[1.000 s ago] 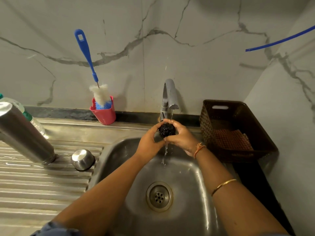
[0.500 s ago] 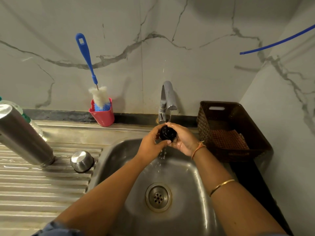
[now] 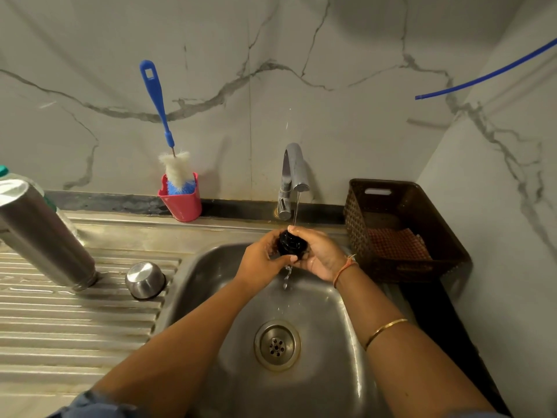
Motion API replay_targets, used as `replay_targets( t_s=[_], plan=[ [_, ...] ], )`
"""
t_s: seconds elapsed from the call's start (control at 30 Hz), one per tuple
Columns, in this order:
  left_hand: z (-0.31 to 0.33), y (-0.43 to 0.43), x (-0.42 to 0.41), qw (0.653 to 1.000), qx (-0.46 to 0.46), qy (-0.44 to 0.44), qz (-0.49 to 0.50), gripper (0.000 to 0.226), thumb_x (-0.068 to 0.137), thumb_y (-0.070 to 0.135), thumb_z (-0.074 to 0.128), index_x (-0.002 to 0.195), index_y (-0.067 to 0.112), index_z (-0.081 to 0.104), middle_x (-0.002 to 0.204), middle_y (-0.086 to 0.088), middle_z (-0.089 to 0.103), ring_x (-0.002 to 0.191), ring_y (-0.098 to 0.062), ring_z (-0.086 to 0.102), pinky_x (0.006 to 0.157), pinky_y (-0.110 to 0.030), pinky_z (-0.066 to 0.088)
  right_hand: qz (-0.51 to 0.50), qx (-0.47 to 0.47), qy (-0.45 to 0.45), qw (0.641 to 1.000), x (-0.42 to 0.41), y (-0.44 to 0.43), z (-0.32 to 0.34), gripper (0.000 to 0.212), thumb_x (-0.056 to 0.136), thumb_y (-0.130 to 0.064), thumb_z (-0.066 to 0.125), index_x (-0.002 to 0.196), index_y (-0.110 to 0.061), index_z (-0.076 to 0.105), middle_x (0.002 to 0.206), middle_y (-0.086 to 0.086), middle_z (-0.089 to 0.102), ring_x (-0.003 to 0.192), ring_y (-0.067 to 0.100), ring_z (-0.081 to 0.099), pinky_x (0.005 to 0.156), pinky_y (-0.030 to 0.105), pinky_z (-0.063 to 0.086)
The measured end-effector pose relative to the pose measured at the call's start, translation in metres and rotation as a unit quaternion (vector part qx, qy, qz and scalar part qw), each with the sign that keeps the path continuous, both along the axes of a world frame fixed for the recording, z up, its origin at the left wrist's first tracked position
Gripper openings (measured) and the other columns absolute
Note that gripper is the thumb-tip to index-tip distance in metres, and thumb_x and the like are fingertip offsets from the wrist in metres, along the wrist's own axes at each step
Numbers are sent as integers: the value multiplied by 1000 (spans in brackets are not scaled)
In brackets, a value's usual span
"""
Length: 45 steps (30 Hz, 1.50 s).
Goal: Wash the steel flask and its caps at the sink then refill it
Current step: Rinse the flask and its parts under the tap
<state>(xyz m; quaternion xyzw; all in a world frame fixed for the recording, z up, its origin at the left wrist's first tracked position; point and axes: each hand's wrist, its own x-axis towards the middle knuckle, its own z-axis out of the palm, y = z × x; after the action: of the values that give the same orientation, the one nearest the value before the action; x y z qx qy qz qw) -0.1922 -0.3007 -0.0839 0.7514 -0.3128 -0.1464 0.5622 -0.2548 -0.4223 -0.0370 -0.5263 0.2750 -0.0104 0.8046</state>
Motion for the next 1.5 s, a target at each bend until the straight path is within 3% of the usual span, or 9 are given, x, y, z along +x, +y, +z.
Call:
replay_targets(
  t_s=[0.37,0.47,0.57,0.7,0.77,0.9,1.07,1.2,1.5],
  plan=[
    [7,1,-5,1000,-5,17,-1,51,78,5,75,125,12,56,108,7,64,101,-3,61,89,-8,45,3,15,-13,1000,-7,-1,3,35,90,-23,60,117,-2,57,108,17,61,98,28,59,58,26,53],
    [4,2,-4,1000,15,-4,10,51,79,12,75,125,17,56,109,12,62,103,0,57,88,-7,43,25,-154,41,987,-5,-1,0,41,88,-38,60,116,-9,58,115,12,61,104,25,58,76,31,52],
    [0,5,-1,999,28,-13,27,50,79,15,75,125,19,56,113,11,62,105,0,54,84,-2,38,-28,-408,20,912,-4,-3,-9,37,86,-37,64,116,-15,58,111,0,57,103,16,56,76,21,46],
    [5,3,5,998,8,40,48,45,78,14,76,118,13,56,113,1,66,106,-12,61,94,-25,48,14,-484,-101,869,-9,-3,-18,36,87,-9,63,122,-13,59,121,6,59,112,18,57,85,10,43],
    [10,2,8,997,-7,74,34,46,77,9,76,118,10,55,113,-3,66,107,-14,62,93,-23,49,32,-510,-111,852,-9,-5,-17,44,86,-6,63,129,-14,54,128,7,55,115,17,54,91,15,42],
    [18,0,12,997,-13,71,-6,54,76,5,76,125,8,55,116,-3,66,108,-12,62,95,-20,48,61,-541,-119,830,-7,-11,-5,44,84,-2,63,126,-12,56,124,6,54,107,13,53,84,5,38],
    [22,0,11,999,2,50,-15,51,74,6,78,122,10,60,107,0,69,96,-3,65,86,-11,49,49,-531,-112,838,-10,-13,0,22,82,-2,66,103,-6,64,110,4,54,96,16,56,83,20,48],
    [17,3,7,996,-8,85,2,42,77,4,75,115,13,61,95,6,69,82,5,67,79,-13,52,43,-546,-130,826,-11,-8,-6,13,83,0,64,94,-4,68,103,-1,52,96,14,54,83,11,44],
    [21,5,7,999,19,28,33,50,72,11,80,112,25,54,103,12,62,102,-9,59,88,-19,45,41,-445,-90,890,-10,-4,2,19,80,-2,69,97,-10,64,113,7,59,100,15,57,68,6,46]
  ],
)
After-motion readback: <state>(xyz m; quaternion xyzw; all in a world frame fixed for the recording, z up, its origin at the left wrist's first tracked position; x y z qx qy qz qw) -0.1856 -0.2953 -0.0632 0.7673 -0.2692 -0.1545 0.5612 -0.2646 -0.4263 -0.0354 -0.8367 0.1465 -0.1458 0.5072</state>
